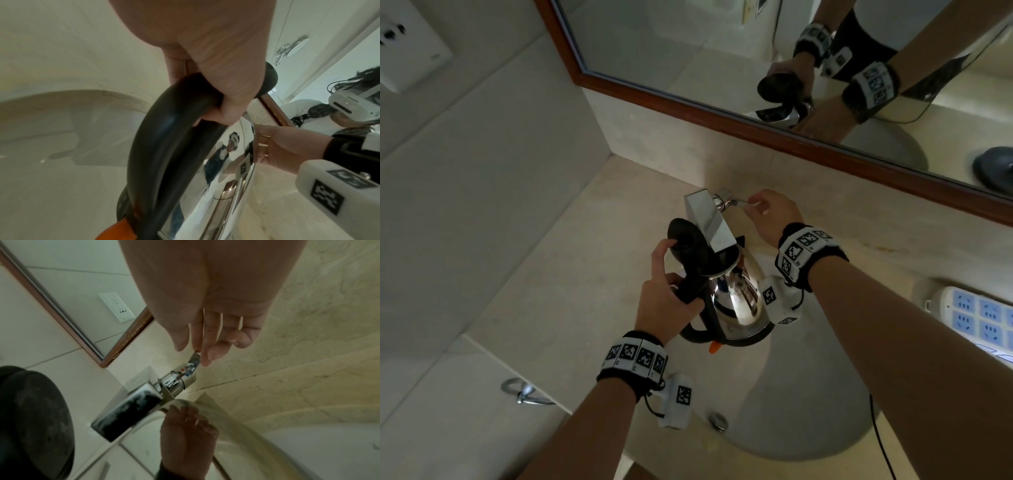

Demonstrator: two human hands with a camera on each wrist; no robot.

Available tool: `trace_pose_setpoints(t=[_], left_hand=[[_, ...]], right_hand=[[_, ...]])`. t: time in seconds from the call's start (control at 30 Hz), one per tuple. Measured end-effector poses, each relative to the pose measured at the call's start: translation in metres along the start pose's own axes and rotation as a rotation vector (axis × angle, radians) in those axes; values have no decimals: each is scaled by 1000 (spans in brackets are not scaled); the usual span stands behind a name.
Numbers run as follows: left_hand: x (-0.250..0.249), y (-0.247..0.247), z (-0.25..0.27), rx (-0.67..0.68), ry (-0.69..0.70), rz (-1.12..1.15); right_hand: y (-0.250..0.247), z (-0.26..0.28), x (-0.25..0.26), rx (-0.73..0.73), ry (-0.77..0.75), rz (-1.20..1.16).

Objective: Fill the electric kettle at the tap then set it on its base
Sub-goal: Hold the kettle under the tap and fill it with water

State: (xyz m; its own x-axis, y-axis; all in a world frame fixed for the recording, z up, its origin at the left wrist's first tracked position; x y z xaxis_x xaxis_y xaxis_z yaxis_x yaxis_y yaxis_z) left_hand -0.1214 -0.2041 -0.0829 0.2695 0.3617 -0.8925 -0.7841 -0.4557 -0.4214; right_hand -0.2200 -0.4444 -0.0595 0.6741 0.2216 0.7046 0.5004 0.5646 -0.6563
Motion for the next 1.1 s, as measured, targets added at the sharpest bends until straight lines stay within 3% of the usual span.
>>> trace_pose_setpoints(t=[1.1], left_hand=[[-2,-4,9,-6,64,-40]], right_hand=[[4,10,-12,-9,-28,14]])
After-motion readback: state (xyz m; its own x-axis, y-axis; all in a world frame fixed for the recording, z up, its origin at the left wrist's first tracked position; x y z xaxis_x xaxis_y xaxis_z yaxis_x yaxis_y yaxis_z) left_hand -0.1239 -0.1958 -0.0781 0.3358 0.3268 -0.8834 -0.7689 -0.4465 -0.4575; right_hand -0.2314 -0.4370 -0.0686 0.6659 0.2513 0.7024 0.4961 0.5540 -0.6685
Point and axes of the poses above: each hand's wrist, its own z-axis away from the middle knuckle, its own y-axis out of the palm, x = y × z, the point moved 5 cm from there along -z, towards the middle knuckle, and after that the axes turned 5 degrees about x, right-handed, at the moved point
